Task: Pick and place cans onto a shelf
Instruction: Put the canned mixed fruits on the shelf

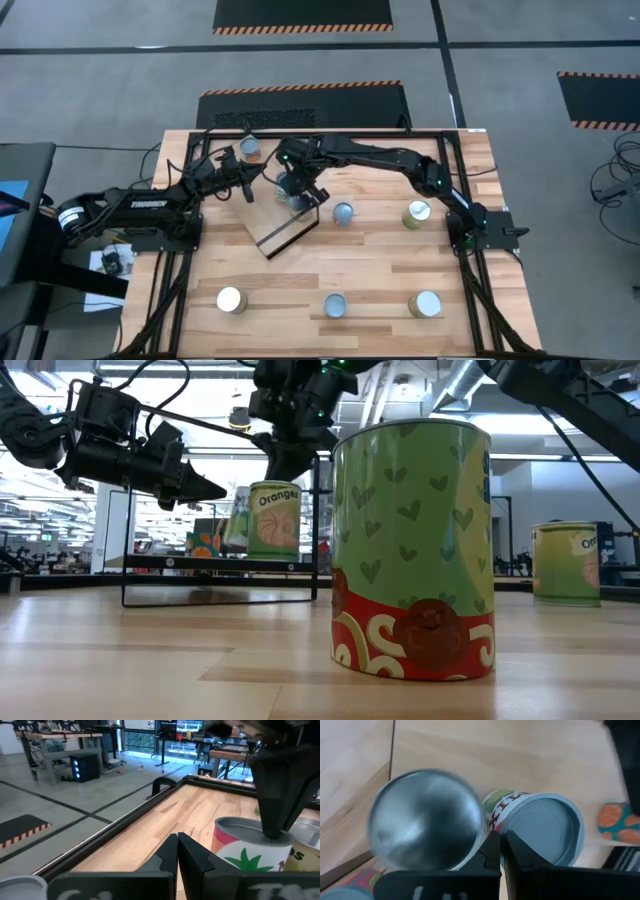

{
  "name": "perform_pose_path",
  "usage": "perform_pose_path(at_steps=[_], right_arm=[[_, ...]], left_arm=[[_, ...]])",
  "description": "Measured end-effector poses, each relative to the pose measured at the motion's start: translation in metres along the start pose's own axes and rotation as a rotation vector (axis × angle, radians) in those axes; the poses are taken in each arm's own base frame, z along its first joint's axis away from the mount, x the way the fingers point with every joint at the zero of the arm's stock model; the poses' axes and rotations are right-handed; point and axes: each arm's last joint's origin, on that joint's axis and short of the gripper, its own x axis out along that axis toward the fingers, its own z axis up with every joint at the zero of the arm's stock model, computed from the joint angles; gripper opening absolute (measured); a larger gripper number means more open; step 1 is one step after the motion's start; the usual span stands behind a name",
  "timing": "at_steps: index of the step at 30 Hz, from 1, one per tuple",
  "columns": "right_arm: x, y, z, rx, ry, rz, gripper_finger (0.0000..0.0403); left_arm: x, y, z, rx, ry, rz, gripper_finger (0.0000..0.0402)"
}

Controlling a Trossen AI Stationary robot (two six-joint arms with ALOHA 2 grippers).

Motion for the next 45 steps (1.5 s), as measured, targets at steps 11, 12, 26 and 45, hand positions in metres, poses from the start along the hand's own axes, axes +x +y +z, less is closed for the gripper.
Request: perform_pose_path(at_steps=[11, 12, 26, 45], right_arm=[[0.0007, -0.0001, 0.0012, -0.019, -0.004, -0.006, 0.0013], [0.0007, -0.0002, 0.0013, -0.021, -0.005, -0.007, 0.0014], [0.0007, -0.0002, 0.0013, -0.049, -0.005, -0.007, 0.0022], [0.0008, -0.0003, 0.0021, -0.052, -0.01, -0.011, 0.0056]], left_arm=[[0.0, 0.0001, 0.0, 0.0, 0.0, 0.001, 0.0], [0.0, 0.0, 0.0, 0.0, 0.0, 0.001, 0.0], [0.0, -0.0002, 0.0001, -0.001, 0.0, -0.009, 0.0], [0.0, -0.0002, 0.0001, -0.001, -0.001, -0.01, 0.0]])
